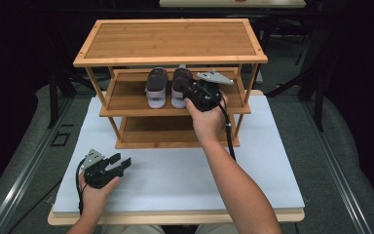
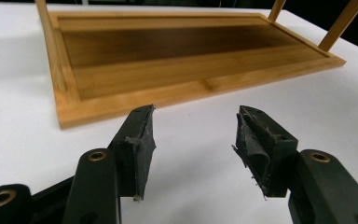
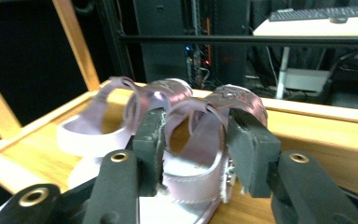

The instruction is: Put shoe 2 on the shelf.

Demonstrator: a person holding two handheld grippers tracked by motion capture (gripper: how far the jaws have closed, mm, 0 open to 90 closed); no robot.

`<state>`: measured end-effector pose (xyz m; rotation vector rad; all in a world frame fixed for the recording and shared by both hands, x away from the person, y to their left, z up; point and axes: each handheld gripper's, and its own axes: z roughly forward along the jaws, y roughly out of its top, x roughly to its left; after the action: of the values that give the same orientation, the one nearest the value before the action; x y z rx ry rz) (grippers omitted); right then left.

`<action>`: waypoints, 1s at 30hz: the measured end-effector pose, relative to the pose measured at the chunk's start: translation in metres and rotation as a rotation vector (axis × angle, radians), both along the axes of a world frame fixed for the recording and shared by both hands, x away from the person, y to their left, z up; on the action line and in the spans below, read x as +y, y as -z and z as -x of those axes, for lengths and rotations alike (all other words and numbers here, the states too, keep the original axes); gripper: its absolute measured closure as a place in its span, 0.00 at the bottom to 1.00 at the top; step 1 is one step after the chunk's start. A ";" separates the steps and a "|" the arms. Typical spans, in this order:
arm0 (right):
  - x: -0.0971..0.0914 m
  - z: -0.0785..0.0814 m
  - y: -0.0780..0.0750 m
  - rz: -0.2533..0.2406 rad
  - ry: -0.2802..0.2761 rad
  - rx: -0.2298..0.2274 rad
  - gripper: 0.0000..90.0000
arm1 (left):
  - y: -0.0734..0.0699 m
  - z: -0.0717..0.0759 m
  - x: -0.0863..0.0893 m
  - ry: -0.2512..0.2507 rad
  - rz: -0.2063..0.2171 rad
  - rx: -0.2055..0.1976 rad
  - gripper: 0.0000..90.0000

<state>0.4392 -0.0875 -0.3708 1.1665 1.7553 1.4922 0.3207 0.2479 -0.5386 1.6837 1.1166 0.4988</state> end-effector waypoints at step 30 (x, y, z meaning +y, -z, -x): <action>-0.039 0.010 0.019 0.114 0.000 0.042 0.73 | -0.143 -0.096 -0.050 -0.035 0.014 -0.155 0.70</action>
<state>0.4290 -0.1268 -0.3902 1.1473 1.8435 1.3574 0.4171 0.1979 -0.3959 1.5871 1.0355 0.6307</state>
